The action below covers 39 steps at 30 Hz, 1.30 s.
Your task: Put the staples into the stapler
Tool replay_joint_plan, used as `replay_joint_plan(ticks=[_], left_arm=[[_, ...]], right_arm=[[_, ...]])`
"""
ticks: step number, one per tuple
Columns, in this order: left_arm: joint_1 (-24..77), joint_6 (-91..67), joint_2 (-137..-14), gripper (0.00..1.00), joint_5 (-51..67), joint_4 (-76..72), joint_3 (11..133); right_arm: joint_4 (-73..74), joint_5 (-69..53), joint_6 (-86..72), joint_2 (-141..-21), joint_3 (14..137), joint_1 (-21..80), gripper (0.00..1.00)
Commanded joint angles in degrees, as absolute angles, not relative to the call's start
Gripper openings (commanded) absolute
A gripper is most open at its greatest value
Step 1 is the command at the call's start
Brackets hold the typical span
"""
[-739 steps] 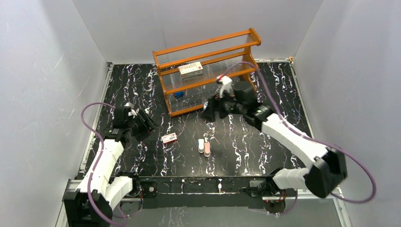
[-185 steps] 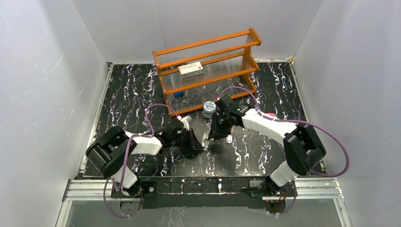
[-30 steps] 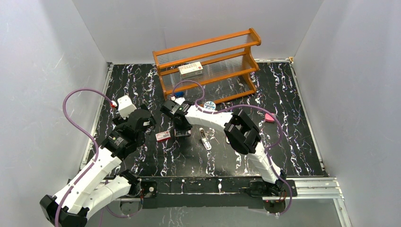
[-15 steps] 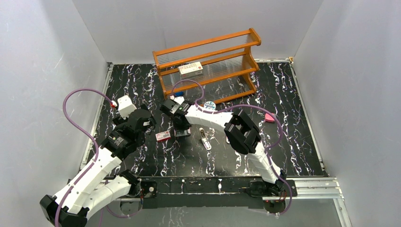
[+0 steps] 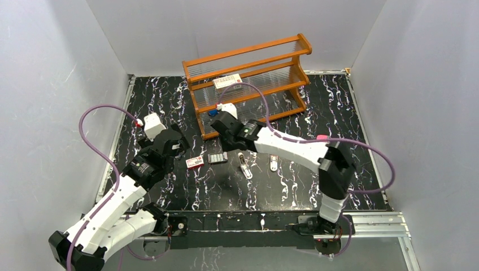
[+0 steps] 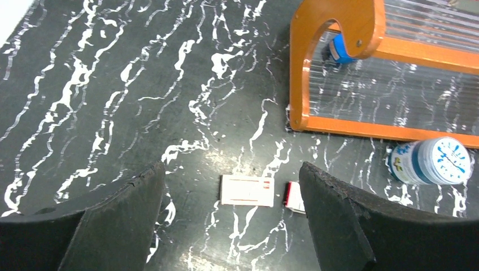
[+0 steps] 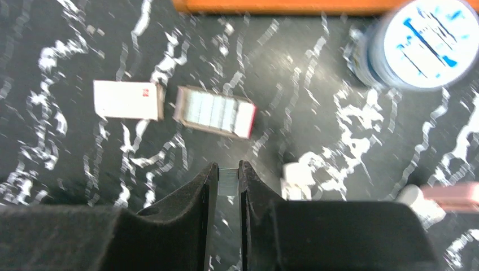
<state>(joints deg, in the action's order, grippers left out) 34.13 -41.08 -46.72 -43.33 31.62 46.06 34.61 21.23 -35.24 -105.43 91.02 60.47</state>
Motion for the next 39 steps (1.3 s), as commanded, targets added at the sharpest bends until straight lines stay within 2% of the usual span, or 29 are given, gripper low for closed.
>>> replay_joint_plan(ticks=[1, 8, 13, 22, 39], left_arm=[[34.0, -40.1, -46.5, 0.87, -38.8, 27.6, 45.2], [34.0, -43.5, -49.6, 0.90, -29.2, 25.5, 45.3], [34.0, -45.9, -51.7, 0.91, -24.3, 23.5, 45.0], [34.0, -48.7, -55.3, 0.91, -17.1, 20.0, 43.5], [34.0, -49.1, -56.2, 0.90, -16.2, 19.8, 42.3]], right_arm=[[31.4, 24.0, -33.1, -95.7, 80.7, 60.7, 0.28], [25.9, 21.7, -30.9, -81.8, 62.8, 60.7, 0.27], [20.2, 20.2, -27.1, -79.5, 56.4, 60.7, 0.27], [16.7, 16.5, -25.5, -84.3, 55.6, 60.7, 0.27], [18.7, 18.2, -24.4, -89.8, 57.0, 60.7, 0.27]])
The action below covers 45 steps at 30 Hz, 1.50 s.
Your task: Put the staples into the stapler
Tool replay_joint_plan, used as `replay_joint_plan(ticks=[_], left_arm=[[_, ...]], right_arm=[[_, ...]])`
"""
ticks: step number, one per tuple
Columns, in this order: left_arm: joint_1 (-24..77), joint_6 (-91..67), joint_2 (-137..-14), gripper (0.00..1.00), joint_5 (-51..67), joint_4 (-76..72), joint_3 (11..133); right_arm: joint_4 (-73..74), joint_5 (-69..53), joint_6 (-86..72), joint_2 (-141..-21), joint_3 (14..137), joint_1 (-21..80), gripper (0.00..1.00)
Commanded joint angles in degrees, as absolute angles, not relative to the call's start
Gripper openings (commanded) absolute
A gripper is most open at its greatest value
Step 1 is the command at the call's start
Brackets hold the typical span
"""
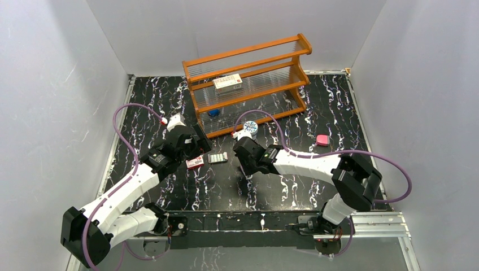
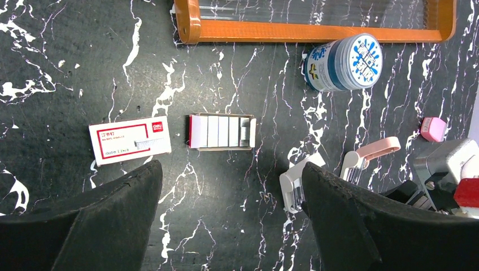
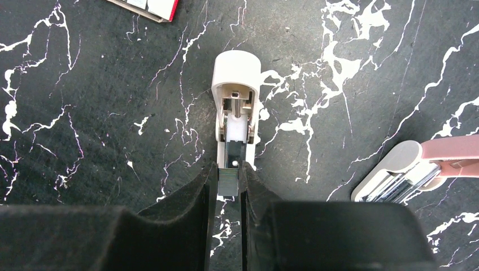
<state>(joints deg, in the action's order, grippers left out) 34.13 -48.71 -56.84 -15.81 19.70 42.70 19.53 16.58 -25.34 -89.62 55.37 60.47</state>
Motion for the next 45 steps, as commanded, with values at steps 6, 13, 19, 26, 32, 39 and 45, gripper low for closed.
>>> replay_joint_plan(ticks=[6, 13, 19, 26, 32, 39, 45], left_arm=[[34.0, -50.5, -55.5, 0.90, -16.5, 20.1, 41.5], [34.0, -52.0, -54.4, 0.90, -16.3, 20.2, 40.1], [34.0, -52.3, -54.6, 0.90, -15.1, 19.6, 38.9], [34.0, -52.9, -55.9, 0.90, -14.6, 17.4, 38.2], [34.0, -52.9, -57.1, 0.90, -14.7, 17.0, 38.2], [34.0, -53.2, -57.2, 0.90, -14.4, 17.2, 37.6], [34.0, -53.3, -57.0, 0.90, -14.2, 17.0, 36.9]], right_arm=[[16.8, 17.5, -24.0, -89.8, 55.9, 60.7, 0.27], [14.5, 17.9, -24.7, -89.7, 54.4, 60.6, 0.26], [10.4, 19.7, -24.5, -87.9, 51.8, 60.5, 0.27], [8.5, 21.2, -24.4, -84.7, 50.5, 60.5, 0.27], [6.0, 20.3, -24.4, -85.1, 48.4, 60.2, 0.27], [5.1, 19.2, -24.7, -86.5, 48.8, 60.3, 0.26], [5.0, 19.2, -24.8, -87.2, 48.5, 60.3, 0.26]])
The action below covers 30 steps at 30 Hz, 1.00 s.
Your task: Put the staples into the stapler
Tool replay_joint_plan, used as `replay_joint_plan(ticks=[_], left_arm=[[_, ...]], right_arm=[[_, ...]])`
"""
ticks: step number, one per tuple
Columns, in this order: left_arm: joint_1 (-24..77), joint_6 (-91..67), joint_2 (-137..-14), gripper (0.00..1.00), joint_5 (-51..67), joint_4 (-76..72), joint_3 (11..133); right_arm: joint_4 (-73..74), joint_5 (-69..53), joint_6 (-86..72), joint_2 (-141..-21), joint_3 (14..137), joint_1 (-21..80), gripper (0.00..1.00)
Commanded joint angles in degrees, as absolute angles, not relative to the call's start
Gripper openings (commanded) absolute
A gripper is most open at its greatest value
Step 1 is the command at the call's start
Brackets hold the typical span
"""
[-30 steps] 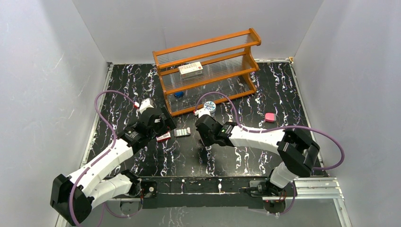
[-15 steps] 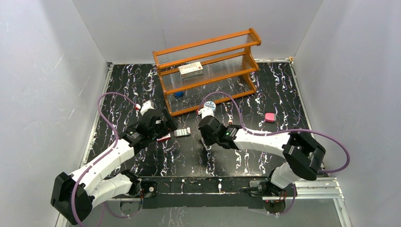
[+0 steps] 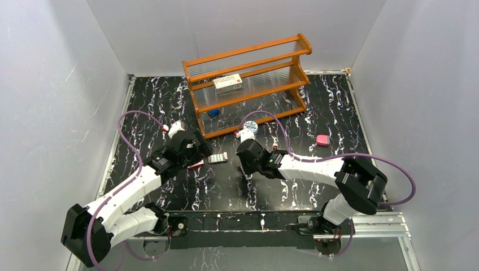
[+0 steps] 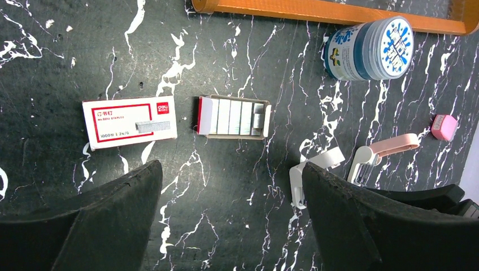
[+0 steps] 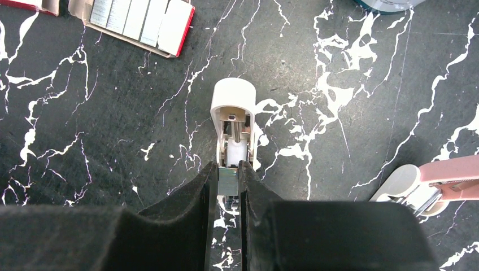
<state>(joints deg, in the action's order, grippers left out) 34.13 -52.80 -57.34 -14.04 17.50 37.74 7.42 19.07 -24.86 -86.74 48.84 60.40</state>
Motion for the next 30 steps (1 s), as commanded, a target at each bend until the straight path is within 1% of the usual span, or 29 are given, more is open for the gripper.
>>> replay_joint_plan(ticks=[1, 30], left_arm=[[34.0, -53.3, -57.0, 0.90, -14.2, 17.0, 36.8], [34.0, -54.0, -57.3, 0.90, -13.4, 16.2, 35.2]], right_arm=[[5.0, 19.2, -24.8, -87.3, 48.5, 60.3, 0.26], [4.0, 19.2, -24.6, -88.5, 47.1, 60.2, 0.27]])
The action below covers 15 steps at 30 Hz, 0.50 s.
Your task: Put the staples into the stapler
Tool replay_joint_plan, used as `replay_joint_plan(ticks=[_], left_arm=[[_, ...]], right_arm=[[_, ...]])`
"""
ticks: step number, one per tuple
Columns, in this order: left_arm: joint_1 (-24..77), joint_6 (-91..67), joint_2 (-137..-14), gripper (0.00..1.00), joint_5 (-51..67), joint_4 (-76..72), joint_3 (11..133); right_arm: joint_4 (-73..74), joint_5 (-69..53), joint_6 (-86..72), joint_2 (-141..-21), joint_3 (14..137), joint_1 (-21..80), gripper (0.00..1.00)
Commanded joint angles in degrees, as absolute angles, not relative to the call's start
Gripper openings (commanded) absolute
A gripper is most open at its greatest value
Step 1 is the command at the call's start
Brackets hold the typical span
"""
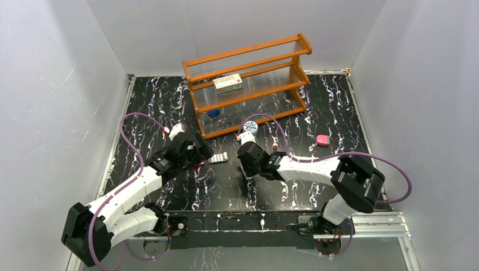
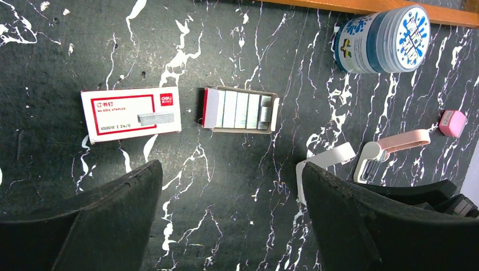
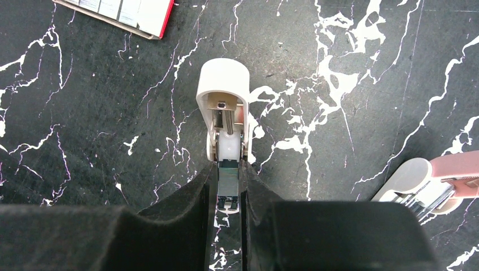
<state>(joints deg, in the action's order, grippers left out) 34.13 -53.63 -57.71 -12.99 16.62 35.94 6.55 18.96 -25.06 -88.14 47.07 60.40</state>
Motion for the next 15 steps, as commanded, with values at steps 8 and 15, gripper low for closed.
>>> replay_joint_plan(ticks=[8, 15], left_arm=[[34.0, -54.0, -57.3, 0.90, -13.6, 16.3, 35.0], [34.0, -54.1, -57.5, 0.90, -13.5, 16.2, 35.1]], right_arm=[[3.9, 19.3, -24.0, -88.6, 46.9, 60.3, 0.32], [4.3, 19.1, -24.0, -87.6, 47.1, 60.2, 0.34]])
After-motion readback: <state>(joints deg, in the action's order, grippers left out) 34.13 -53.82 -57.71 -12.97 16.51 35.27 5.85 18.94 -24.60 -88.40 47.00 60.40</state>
